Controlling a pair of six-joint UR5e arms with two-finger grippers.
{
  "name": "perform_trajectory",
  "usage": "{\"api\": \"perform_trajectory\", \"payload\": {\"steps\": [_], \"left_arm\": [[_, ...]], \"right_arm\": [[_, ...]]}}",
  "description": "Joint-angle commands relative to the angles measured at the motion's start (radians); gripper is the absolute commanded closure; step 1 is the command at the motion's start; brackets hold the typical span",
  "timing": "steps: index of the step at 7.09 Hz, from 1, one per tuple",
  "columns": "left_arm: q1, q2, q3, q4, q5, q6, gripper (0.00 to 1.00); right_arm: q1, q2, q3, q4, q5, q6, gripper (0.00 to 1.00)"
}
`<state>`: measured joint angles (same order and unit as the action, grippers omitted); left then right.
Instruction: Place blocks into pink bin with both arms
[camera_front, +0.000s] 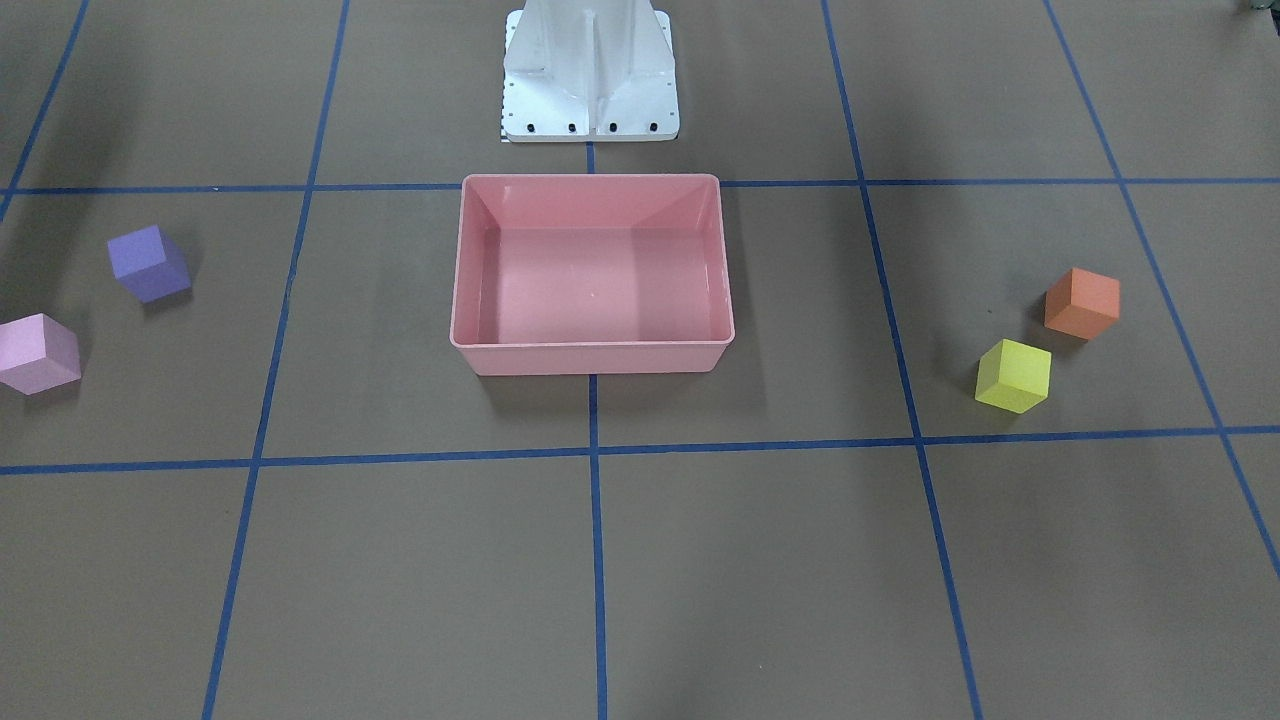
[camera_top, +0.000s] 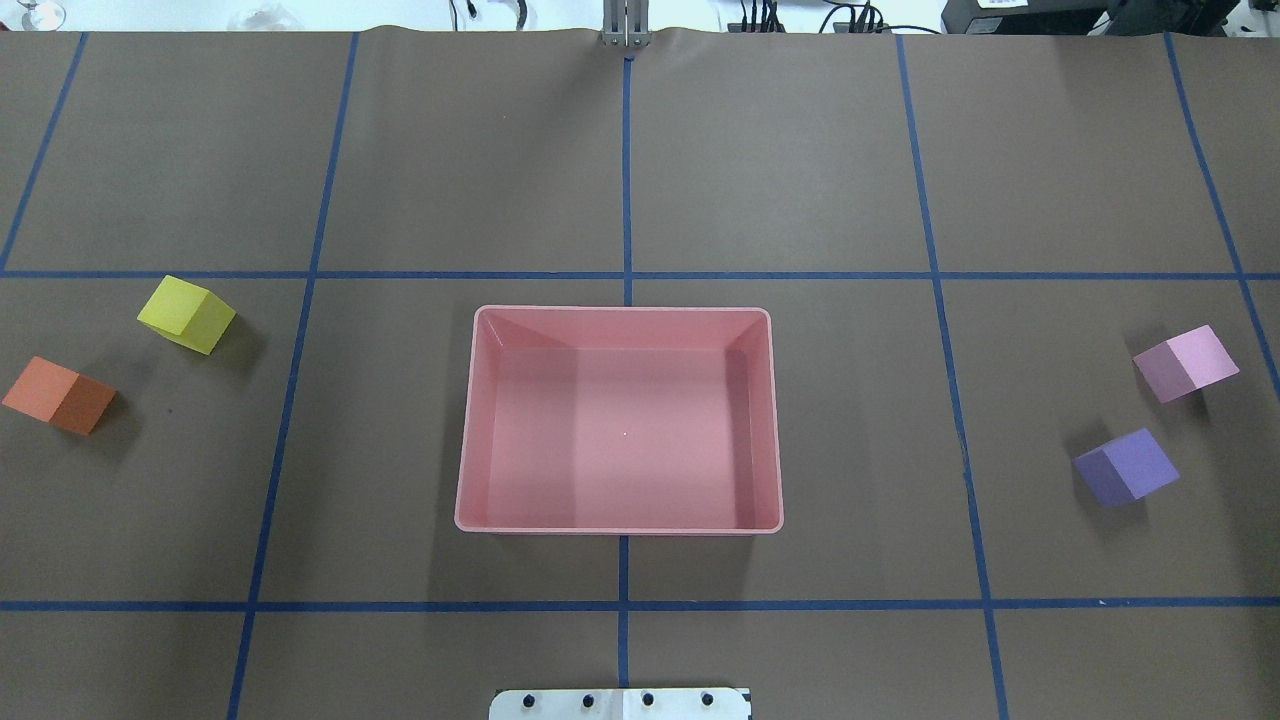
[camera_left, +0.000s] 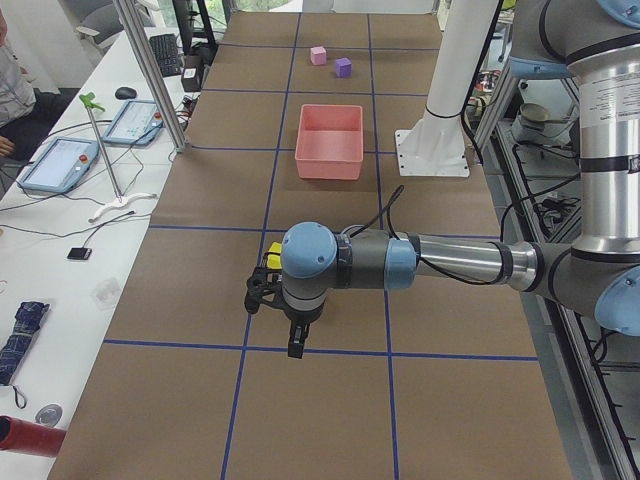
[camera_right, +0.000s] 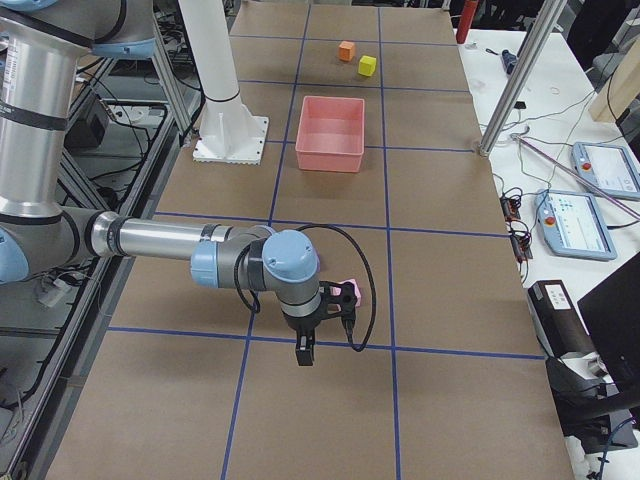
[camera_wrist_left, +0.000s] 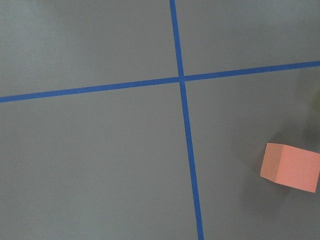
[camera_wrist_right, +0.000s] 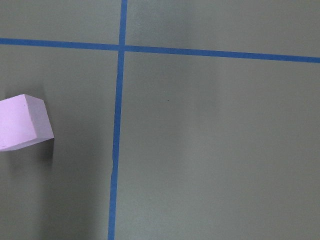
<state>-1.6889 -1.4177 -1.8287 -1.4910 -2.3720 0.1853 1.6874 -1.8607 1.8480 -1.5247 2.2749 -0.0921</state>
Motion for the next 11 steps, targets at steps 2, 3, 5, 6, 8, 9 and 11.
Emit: {"api": "perform_trajectory", "payload": {"steps": [2,3,5,6,8,9,11], "left_arm": [[0.005,0.000,-0.009,-0.059,-0.003,0.000,0.00],[0.005,0.000,-0.003,-0.083,-0.001,0.000,0.00],[0.012,-0.015,-0.004,-0.235,-0.003,-0.003,0.00],[0.047,-0.047,0.012,-0.262,-0.031,-0.024,0.00],[0.049,-0.043,0.022,-0.294,-0.110,-0.050,0.00],[0.095,-0.040,0.029,-0.348,-0.111,-0.059,0.00],[0.181,-0.040,0.032,-0.363,-0.110,-0.166,0.00]], "right_arm": [[0.000,-0.002,0.013,-0.002,0.000,-0.001,0.00],[0.000,0.008,0.017,0.006,0.000,0.002,0.00],[0.000,0.009,0.022,0.128,-0.002,0.012,0.00],[0.000,0.012,0.011,0.173,0.002,0.012,0.00],[-0.002,-0.012,0.004,0.280,0.002,0.005,0.00],[-0.009,-0.035,0.002,0.351,0.023,0.005,0.00],[-0.034,-0.040,-0.006,0.353,0.121,0.064,0.00]]}}
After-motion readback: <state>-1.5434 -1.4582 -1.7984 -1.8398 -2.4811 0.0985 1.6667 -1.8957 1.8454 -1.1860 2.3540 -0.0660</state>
